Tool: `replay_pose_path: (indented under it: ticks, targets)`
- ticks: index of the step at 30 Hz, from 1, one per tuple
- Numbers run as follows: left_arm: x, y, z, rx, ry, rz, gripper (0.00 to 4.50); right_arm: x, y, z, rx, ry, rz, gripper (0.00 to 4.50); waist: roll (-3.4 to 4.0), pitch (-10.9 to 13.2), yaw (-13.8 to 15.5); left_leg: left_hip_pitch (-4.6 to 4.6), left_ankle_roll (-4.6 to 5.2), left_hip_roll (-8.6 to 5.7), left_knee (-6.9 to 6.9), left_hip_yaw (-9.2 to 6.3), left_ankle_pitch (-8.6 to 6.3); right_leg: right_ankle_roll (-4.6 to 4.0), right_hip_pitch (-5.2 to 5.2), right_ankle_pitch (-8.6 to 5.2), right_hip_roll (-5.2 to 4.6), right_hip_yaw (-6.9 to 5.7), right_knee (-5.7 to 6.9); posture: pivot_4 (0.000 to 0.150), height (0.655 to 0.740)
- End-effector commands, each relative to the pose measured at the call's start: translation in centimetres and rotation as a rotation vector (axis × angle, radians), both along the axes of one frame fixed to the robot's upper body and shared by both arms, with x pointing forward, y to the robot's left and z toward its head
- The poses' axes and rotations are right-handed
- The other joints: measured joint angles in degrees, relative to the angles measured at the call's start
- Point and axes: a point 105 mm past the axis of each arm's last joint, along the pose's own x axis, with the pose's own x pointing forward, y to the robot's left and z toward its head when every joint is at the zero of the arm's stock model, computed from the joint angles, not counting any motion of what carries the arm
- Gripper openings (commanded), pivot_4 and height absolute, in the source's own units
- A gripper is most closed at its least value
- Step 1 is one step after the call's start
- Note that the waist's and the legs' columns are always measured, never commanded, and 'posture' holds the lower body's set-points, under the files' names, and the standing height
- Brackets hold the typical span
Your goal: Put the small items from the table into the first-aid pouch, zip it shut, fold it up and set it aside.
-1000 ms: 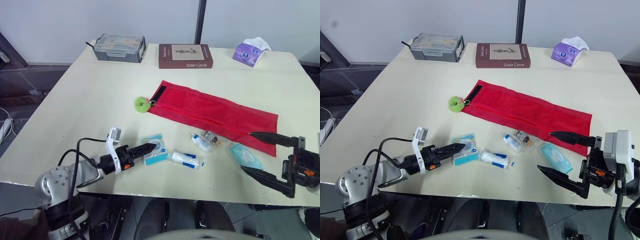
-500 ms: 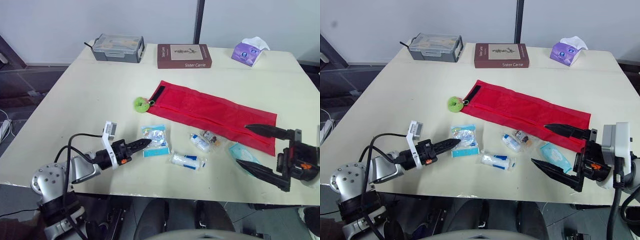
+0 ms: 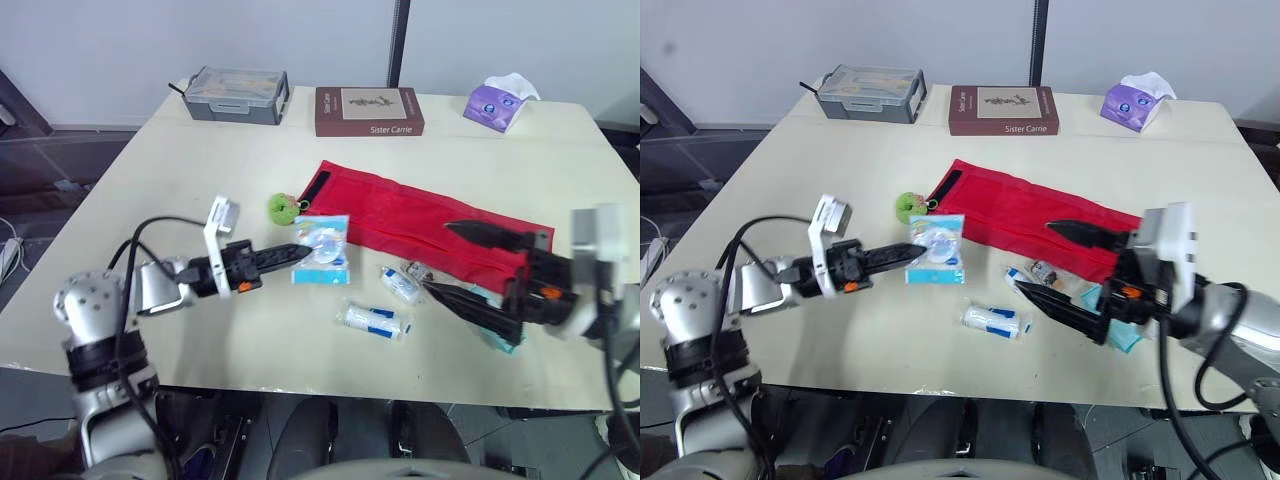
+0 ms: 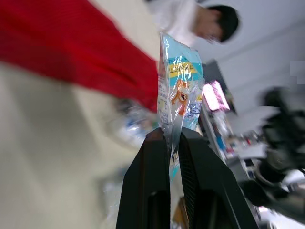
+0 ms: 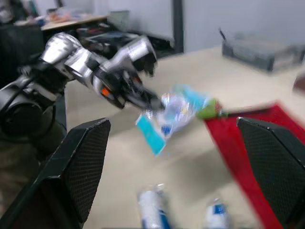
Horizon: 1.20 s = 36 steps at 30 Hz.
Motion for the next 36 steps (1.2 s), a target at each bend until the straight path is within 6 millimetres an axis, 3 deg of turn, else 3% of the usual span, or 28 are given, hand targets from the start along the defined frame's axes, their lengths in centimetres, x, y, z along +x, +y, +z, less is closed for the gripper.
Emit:
replay_pose_path:
  ticks: [1, 3, 9, 16, 20, 25, 26, 31, 32, 36]
  targets:
    - [0.1, -2.0, 1.7, -0.059, -0.052, -0.082, 0.02, 1.4, 1.5, -0.7, 0.126, 0.188, -0.07, 4.5, -0.03, 0.0, -0.1, -0.01, -0.03, 0.0, 0.0, 0.0, 0.02, -0.01, -0.01, 0.0, 0.01, 0.01, -0.01, 0.15, 0.74]
    - [0.2, -2.7, 2.2, -0.081, -0.059, -0.106, 0.02, 2.3, 2.0, -0.8, 0.207, 0.266, -0.121, 4.5, -0.03, 0.0, -0.1, -0.03, -0.17, -0.03, 0.0, 0.0, 0.11, -0.01, -0.01, 0.01, 0.0, 0.06, -0.01, 0.15, 0.74]
    - [0.3, -4.3, 2.2, -0.142, -0.053, -0.108, 0.02, 2.4, 3.9, -0.7, 0.35, 0.4, -0.123, 4.5, -0.04, 0.0, -0.2, -0.03, 0.04, -0.05, -0.02, 0.03, 0.0, 0.03, -0.02, 0.02, 0.16, 0.1, 0.0, 0.15, 0.74]
    - [0.2, -5.3, 2.1, -0.199, -0.04, -0.07, 0.02, 2.6, 4.1, 0.3, 0.497, 0.466, -0.14, 4.5, -0.04, 0.0, -0.2, 0.02, 0.06, -0.03, 0.02, 0.02, 0.0, 0.05, -0.01, 0.02, 0.62, 0.76, 0.04, 0.15, 0.74]
    - [0.1, -5.6, 2.3, -0.221, -0.028, -0.049, 0.0, 2.8, 3.9, 0.7, 0.534, 0.477, -0.146, 2.88, -0.04, 0.0, -0.2, 0.03, 0.07, -0.02, 0.02, 0.03, 0.0, 0.05, -0.01, 0.02, 0.69, 0.83, 0.05, 0.15, 0.74]
    - [-0.2, -6.1, 2.6, -0.245, -0.016, -0.036, 0.0, 2.9, 4.1, 0.8, 0.547, 0.484, -0.148, 0.24, -0.04, 0.0, -0.2, 0.03, 0.07, -0.02, 0.02, 0.04, -0.01, 0.03, -0.01, 0.01, 0.71, 0.9, 0.05, 0.15, 0.74]
    - [-0.2, -6.2, 2.6, -0.247, -0.013, -0.033, 0.0, 2.9, 4.1, 0.8, 0.553, 0.484, -0.154, 0.01, -0.04, 0.0, -0.2, 0.04, 0.07, -0.02, 0.02, 0.04, -0.01, 0.03, -0.01, 0.01, 0.72, 0.91, 0.05, 0.15, 0.74]
    - [0.1, -6.0, 2.8, -0.217, -0.073, 0.024, 0.0, 3.0, 3.9, 0.9, 0.565, 0.481, -0.171, 0.02, -0.04, 0.0, -0.2, 0.04, 0.07, -0.03, 0.01, 0.05, 0.0, 0.03, -0.01, 0.01, 0.74, 0.93, 0.05, 0.15, 0.74]
    - [0.3, -5.5, 2.9, -0.201, -0.101, 0.04, 0.89, 3.0, 3.7, 0.9, 0.566, 0.481, -0.178, 0.02, -0.04, 0.0, -0.2, 0.04, 0.07, -0.03, 0.01, 0.05, 0.0, 0.03, -0.01, 0.01, 0.77, 0.96, 0.05, 0.15, 0.74]
    - [1.7, -2.6, 2.5, -0.023, -0.221, 0.1, 2.63, 3.0, 2.7, 0.6, 0.55, 0.481, -0.216, 0.02, 0.0, 0.0, -0.4, 0.06, 0.07, -0.1, -0.02, 0.09, -0.01, 0.01, -0.03, 0.0, 1.02, 1.15, 0.03, 0.15, 0.74]
